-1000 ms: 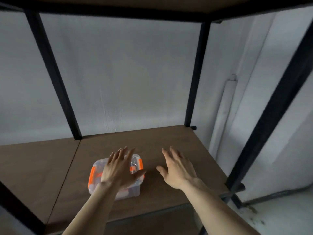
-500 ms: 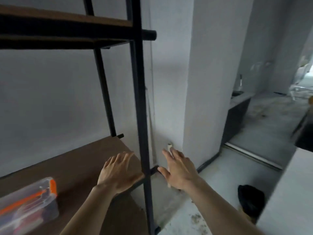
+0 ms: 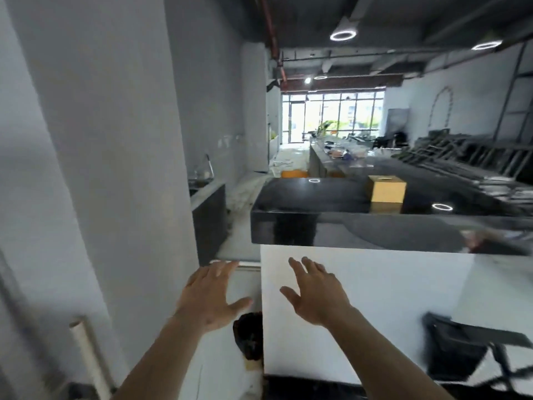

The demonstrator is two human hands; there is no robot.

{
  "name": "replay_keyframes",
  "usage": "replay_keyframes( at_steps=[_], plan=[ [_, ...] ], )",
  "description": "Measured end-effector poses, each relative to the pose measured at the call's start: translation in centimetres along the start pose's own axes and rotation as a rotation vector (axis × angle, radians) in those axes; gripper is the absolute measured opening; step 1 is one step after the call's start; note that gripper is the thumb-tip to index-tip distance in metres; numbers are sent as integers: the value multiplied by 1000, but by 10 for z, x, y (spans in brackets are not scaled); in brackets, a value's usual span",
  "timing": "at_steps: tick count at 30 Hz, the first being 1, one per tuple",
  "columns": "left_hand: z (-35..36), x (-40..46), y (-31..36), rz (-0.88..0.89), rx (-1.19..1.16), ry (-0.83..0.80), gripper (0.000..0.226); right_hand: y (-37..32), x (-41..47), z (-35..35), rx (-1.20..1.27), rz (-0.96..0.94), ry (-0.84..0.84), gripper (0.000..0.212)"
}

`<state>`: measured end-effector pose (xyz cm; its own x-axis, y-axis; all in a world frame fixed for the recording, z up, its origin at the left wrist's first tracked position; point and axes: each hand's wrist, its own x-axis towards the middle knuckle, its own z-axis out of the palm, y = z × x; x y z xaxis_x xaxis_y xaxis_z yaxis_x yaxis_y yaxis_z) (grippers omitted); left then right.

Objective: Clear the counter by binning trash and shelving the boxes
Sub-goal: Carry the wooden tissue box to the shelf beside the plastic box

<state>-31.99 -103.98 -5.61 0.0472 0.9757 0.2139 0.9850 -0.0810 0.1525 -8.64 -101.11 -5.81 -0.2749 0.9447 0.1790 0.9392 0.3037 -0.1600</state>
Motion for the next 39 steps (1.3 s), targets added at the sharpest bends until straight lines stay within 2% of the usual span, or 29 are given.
replay_keyframes(
  at_steps=[10,17,23,26,31,34,39],
  plan=[
    [51,196,153,377,-113,5,93,174,58,-42,-66,373,56,68],
    [66,337,220,494,-323,22,93,265,131,-71,-71,543,155,60],
    [86,407,267,396,-682,-112,92,326,177,-74,26,617,222,71],
    [99,437,290,287,-944,-182,88,354,203,-76,249,670,321,71],
    [109,476,319,60,-1258,-241,83,401,249,-80,762,770,497,71],
    [115,507,343,-60,-1349,-247,80,438,280,-82,906,794,504,71],
    [129,550,381,-214,-1431,-285,81,492,332,-79,1009,805,454,72]
  ],
)
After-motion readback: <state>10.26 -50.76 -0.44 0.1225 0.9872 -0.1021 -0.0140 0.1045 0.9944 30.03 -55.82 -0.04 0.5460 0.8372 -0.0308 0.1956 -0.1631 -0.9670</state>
